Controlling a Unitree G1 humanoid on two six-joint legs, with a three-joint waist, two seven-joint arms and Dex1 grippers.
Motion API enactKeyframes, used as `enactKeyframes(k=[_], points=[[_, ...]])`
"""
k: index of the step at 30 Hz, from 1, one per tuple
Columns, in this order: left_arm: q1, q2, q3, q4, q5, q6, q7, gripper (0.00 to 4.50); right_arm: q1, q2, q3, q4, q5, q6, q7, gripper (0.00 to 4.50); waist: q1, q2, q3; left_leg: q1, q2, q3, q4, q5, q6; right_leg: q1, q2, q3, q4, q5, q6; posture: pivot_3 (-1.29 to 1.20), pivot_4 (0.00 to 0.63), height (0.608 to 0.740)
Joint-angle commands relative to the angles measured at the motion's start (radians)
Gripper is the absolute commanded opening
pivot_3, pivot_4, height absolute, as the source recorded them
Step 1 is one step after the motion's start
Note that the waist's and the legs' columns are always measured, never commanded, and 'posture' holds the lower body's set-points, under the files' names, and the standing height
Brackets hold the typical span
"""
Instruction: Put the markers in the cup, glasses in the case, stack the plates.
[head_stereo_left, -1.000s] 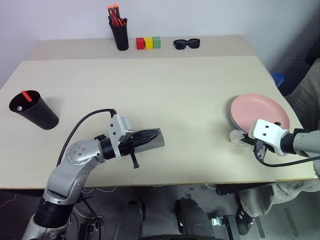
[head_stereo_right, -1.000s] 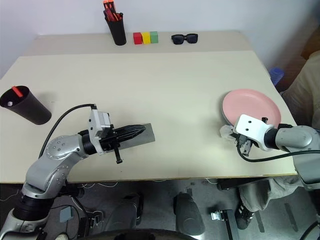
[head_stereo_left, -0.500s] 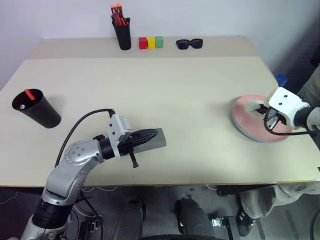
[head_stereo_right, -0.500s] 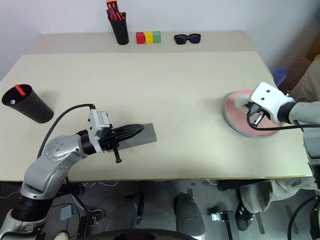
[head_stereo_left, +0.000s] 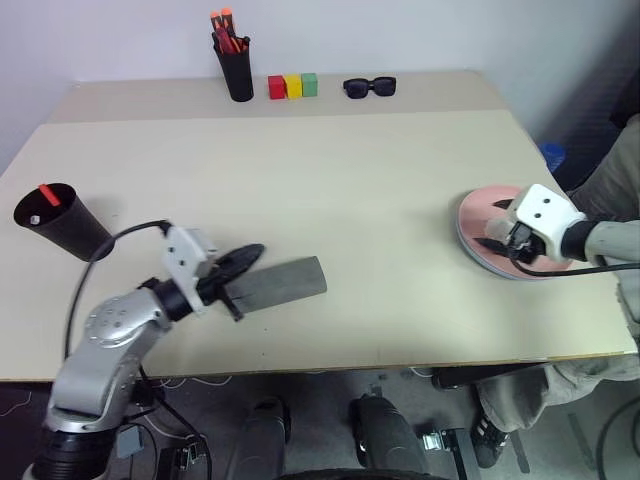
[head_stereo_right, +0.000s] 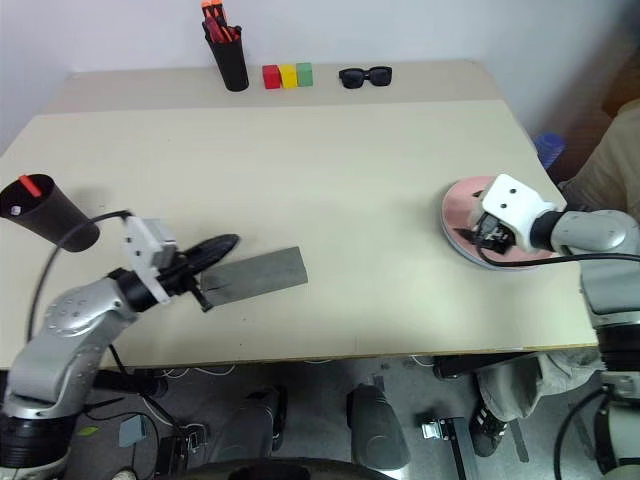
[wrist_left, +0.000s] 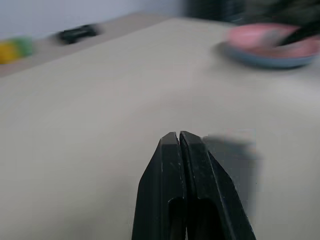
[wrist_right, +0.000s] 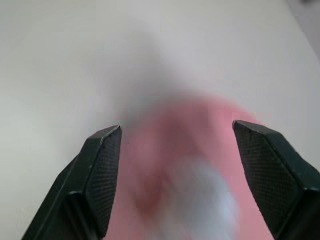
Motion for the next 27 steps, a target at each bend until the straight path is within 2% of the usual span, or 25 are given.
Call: enactKeyframes(k=[1,6,14,27], points=[[0.051,0.004,0.128,0.030,0.020,-0.062,0.035,0.00,-0.039,0.053,-0.069,-0.088,0.134,0.083,0.009,3.56,0.002,0.000,0.000,-0.001,0.000,0.000,0.000,0.000,0.000,0.000,0.000,0.000,0.000,0.000,0.000,0.00,0.150,0.740],[0.146,-0.002,0.213,0.042,0.022,-0.089,0.041,0.00,-0.040,0.114,-0.057,-0.090,0.186,0.108,0.022,3.56,0.007,0.000,0.000,-0.001,0.000,0.000,0.000,0.000,0.000,0.000,-0.001,0.000,-0.001,0.000,0.000,0.00,0.150,0.740],[0.177,-0.036,0.194,-0.007,0.026,-0.078,0.078,0.00,-0.072,0.134,-0.051,0.013,0.189,0.088,0.039,3.56,0.007,0.000,0.000,-0.001,0.000,0.000,0.000,0.000,0.000,0.000,0.000,0.000,-0.001,0.000,0.000,0.00,0.150,0.740],[0.225,-0.061,0.171,-0.029,0.036,-0.085,0.092,0.00,-0.058,0.145,-0.024,0.016,0.167,0.083,0.036,3.56,0.002,0.000,0.000,-0.001,0.000,0.000,0.000,0.000,0.000,0.000,0.000,0.000,-0.001,0.000,0.000,0.00,0.150,0.740]])
